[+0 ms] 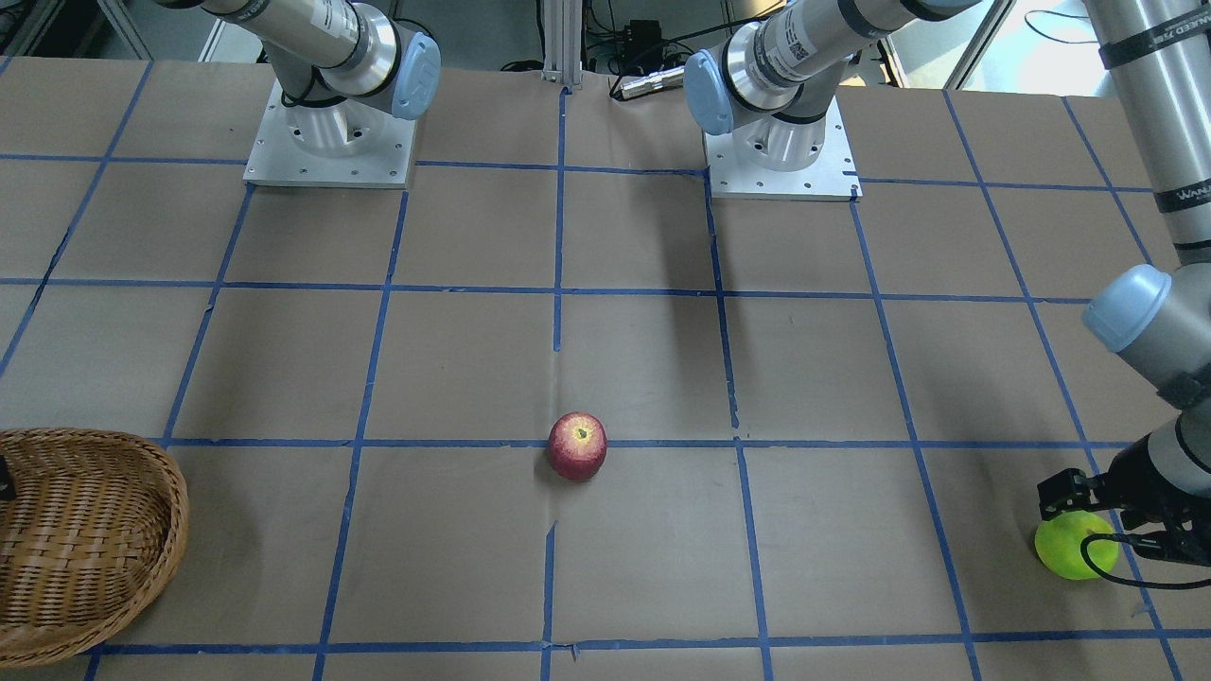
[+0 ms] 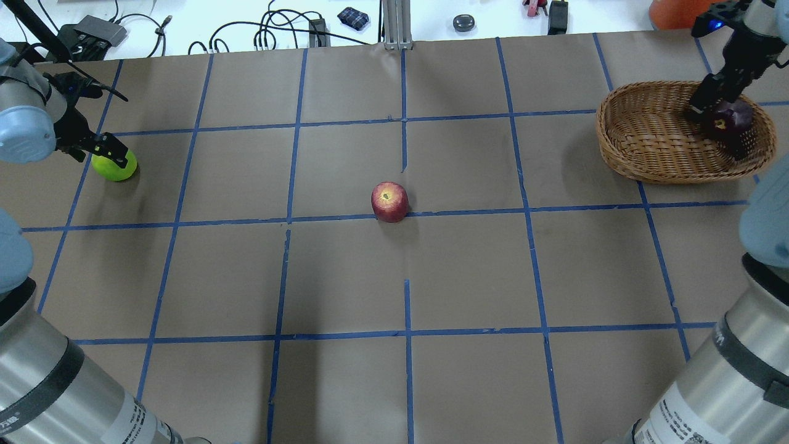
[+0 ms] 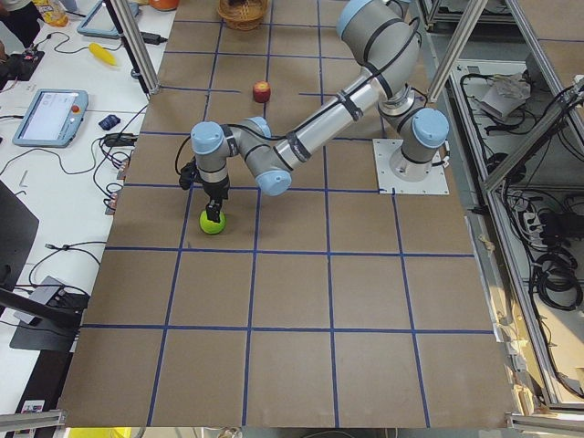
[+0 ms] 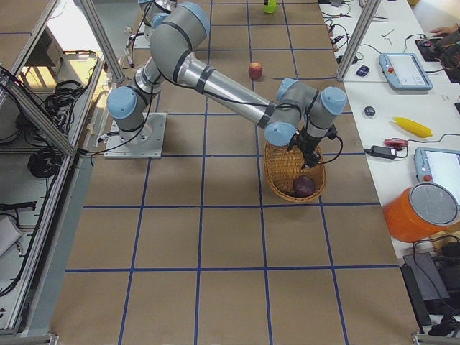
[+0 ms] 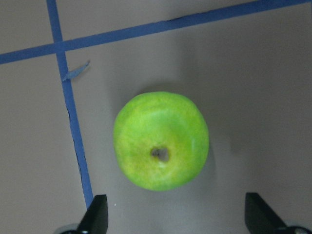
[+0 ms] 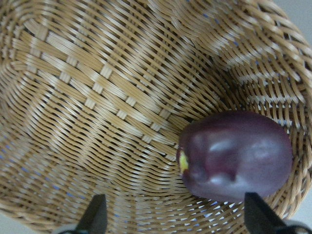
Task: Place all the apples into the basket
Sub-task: 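Grasp the green apple with left while right grasps the red apple at center, then set the green apple at center with left while right drops red apple in basket, then move the right gripper back toward the green apple while the left withdraws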
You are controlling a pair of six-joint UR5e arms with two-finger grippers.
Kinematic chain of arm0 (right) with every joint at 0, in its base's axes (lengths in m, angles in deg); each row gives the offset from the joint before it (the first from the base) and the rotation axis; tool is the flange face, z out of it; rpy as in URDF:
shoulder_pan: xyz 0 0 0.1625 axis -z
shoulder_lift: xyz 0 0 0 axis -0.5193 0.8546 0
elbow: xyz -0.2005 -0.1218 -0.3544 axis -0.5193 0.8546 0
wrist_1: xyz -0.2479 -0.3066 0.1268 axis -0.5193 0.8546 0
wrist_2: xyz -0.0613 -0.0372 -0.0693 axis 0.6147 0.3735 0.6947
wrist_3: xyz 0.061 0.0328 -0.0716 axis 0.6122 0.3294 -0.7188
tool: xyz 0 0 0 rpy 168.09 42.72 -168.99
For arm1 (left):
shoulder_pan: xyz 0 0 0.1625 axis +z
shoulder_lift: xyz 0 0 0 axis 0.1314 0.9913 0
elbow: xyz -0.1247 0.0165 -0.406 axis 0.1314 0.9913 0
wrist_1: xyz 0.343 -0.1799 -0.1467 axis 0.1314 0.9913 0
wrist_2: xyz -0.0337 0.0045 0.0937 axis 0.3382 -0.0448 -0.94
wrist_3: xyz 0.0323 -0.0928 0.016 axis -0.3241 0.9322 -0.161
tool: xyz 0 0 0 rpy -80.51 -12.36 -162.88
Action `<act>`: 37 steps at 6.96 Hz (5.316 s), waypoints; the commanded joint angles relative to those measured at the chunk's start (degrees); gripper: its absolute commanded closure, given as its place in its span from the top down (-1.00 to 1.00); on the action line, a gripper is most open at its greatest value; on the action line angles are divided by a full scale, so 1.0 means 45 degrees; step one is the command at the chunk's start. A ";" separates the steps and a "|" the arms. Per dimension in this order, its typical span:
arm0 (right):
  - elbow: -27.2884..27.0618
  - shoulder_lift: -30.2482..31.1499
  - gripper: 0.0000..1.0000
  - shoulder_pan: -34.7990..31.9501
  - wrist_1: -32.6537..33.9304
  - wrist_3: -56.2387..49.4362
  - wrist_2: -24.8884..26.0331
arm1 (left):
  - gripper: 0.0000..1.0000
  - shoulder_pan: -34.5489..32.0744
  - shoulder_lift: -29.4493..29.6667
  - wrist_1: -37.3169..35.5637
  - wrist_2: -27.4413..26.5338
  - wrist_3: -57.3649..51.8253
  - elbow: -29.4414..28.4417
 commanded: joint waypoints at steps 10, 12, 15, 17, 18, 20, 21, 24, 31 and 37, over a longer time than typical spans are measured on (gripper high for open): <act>-0.0768 -0.0776 1.00 -0.9543 0.0817 1.5797 -0.2974 | -0.47 -0.0451 -0.1952 0.5427 0.0549 0.1364 -0.0184; -0.1334 -0.0815 1.00 -0.9680 0.0856 1.6210 -0.3082 | -0.49 -0.1599 -0.3261 0.5302 0.0685 0.3699 0.1664; -0.2486 -0.1009 1.00 -0.9700 0.2119 1.6230 -0.3101 | -0.54 -0.4018 -0.4282 0.5010 0.0685 0.8036 0.2786; -0.2607 -0.1049 -0.88 -0.9720 0.3003 1.6327 -0.2985 | -0.54 -0.6086 -0.3758 0.4017 0.0705 1.1065 0.2612; -0.2452 -0.0875 -1.00 -0.9507 0.2966 1.6289 -0.2849 | -0.54 -0.7007 -0.3504 0.3373 0.0802 1.2063 0.2689; -0.2159 -0.0116 -1.00 -0.8458 0.2152 1.6037 -0.2402 | -0.54 -0.8066 -0.2705 0.2276 0.1564 1.3068 0.2632; -0.2196 0.0468 -1.00 -0.7368 0.1816 1.5261 -0.1973 | -0.54 -0.8457 -0.2295 0.2214 0.1603 1.3572 0.2554; -0.1673 0.0825 -1.00 -0.2937 0.1813 1.0035 -0.0739 | -0.53 -1.0078 -0.1376 0.1335 0.1681 1.4944 0.1697; -0.1433 -0.0911 -1.00 0.0534 0.2400 0.4862 0.0551 | 1.00 -1.1079 -0.1486 0.1820 0.1486 1.5413 0.0679; -0.1454 0.1502 1.00 -0.0610 -0.0309 0.4960 -0.0225 | 1.00 -0.9910 -0.5507 0.5779 0.1468 1.3463 0.0483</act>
